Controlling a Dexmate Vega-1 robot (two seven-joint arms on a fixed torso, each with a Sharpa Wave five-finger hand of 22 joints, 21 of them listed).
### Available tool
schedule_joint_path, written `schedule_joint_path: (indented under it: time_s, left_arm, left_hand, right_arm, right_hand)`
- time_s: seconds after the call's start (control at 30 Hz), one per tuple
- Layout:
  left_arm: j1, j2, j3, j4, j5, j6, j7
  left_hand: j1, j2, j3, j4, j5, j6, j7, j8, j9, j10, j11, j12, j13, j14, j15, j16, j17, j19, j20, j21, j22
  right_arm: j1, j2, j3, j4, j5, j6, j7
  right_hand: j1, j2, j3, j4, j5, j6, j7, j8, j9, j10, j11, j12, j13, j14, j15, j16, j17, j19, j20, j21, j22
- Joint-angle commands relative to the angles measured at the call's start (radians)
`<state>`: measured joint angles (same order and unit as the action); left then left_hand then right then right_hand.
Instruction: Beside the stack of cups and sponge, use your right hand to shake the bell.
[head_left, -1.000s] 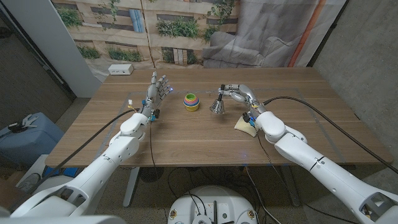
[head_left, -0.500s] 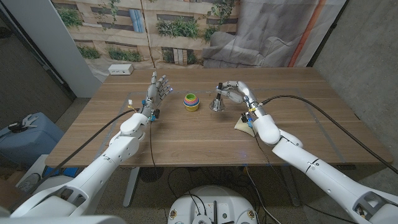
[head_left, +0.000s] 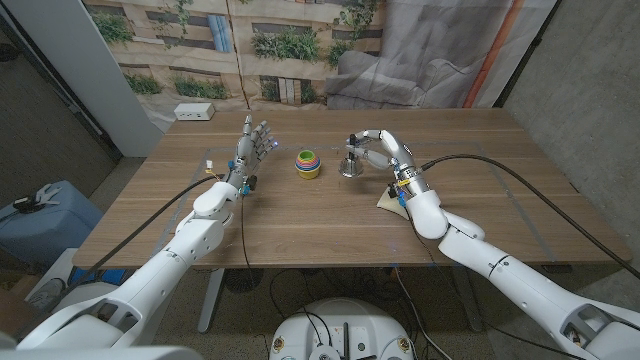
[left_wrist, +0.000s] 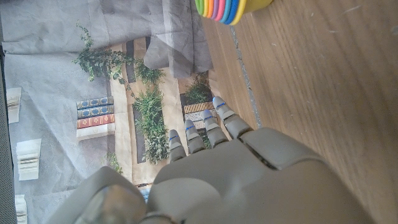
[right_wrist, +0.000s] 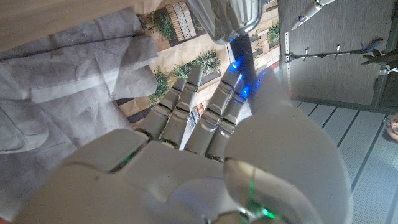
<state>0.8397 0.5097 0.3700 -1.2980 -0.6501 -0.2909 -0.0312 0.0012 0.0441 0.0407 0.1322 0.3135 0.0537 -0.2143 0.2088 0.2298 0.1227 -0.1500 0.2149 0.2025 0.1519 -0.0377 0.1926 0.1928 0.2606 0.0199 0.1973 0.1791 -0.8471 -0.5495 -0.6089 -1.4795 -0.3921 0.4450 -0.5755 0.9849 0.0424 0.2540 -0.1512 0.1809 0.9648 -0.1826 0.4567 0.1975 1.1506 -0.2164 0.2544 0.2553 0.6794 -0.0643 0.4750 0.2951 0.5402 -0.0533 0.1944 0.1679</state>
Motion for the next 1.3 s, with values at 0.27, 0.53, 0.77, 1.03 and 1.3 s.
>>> schedule_joint_path:
  time_s: [0.27, 0.53, 0.77, 1.03, 1.3]
  left_arm:
    - [0.0, 0.0, 0.0, 0.0, 0.0, 0.0, 0.0]
    - [0.0, 0.0, 0.0, 0.0, 0.0, 0.0, 0.0]
    - [0.0, 0.0, 0.0, 0.0, 0.0, 0.0, 0.0]
    - [0.0, 0.0, 0.0, 0.0, 0.0, 0.0, 0.0]
    - [0.0, 0.0, 0.0, -0.001, 0.0, 0.0, 0.0]
  left_hand:
    - [0.002, 0.009, 0.0, 0.007, 0.007, 0.002, -0.008, 0.006, 0.004, 0.003, -0.006, 0.006, 0.005, 0.011, -0.096, 0.006, 0.005, 0.008, 0.001, 0.007, 0.006]
    - [0.001, 0.009, 0.0, 0.007, 0.007, 0.002, -0.008, 0.006, 0.004, 0.004, -0.007, 0.006, 0.005, 0.011, -0.096, 0.006, 0.005, 0.008, 0.001, 0.007, 0.006]
    - [0.001, 0.009, 0.0, 0.007, 0.007, 0.001, -0.008, 0.006, 0.004, 0.003, -0.006, 0.006, 0.005, 0.011, -0.096, 0.006, 0.005, 0.008, 0.001, 0.007, 0.006]
    - [0.001, 0.009, 0.0, 0.007, 0.007, 0.001, -0.008, 0.006, 0.004, 0.004, -0.006, 0.006, 0.005, 0.011, -0.096, 0.006, 0.005, 0.008, 0.001, 0.007, 0.006]
    - [0.001, 0.009, 0.0, 0.007, 0.007, 0.001, -0.008, 0.006, 0.004, 0.002, -0.005, 0.005, 0.005, 0.01, -0.096, 0.006, 0.005, 0.008, 0.001, 0.007, 0.006]
  right_arm:
    - [0.085, 0.027, -0.065, 0.156, -0.242, 0.111, -0.257]
    - [0.12, 0.022, -0.105, 0.183, -0.334, 0.092, -0.347]
    - [0.159, 0.01, -0.149, 0.201, -0.426, 0.039, -0.434]
    - [0.174, -0.009, -0.189, 0.195, -0.463, -0.018, -0.482]
    - [0.186, -0.015, -0.215, 0.206, -0.439, -0.032, -0.491]
  right_hand:
    - [0.043, 0.003, 0.001, -0.019, 0.007, 0.002, -0.019, -0.005, 0.005, 0.003, -0.001, -0.003, 0.002, 0.005, -0.161, 0.007, 0.006, 0.01, -0.054, 0.004, 0.003]
    - [0.07, -0.004, 0.001, -0.023, 0.011, 0.0, -0.024, -0.007, 0.005, 0.004, -0.003, -0.003, 0.003, 0.004, -0.161, 0.007, 0.008, 0.01, -0.058, 0.003, 0.003]
    - [0.076, -0.001, 0.002, -0.02, 0.012, 0.0, -0.025, -0.007, 0.006, 0.004, -0.003, -0.004, 0.002, 0.006, -0.161, 0.006, 0.009, 0.008, -0.059, 0.002, 0.003]
    - [0.077, 0.0, 0.0, -0.016, 0.013, -0.002, -0.025, -0.009, 0.006, 0.003, -0.003, -0.006, 0.001, 0.007, -0.159, 0.005, 0.009, 0.009, -0.06, 0.002, 0.003]
    - [0.081, 0.001, 0.0, -0.015, 0.013, 0.0, -0.025, -0.008, 0.006, 0.004, -0.003, -0.006, 0.002, 0.01, -0.161, 0.005, 0.01, 0.008, -0.061, 0.002, 0.003]
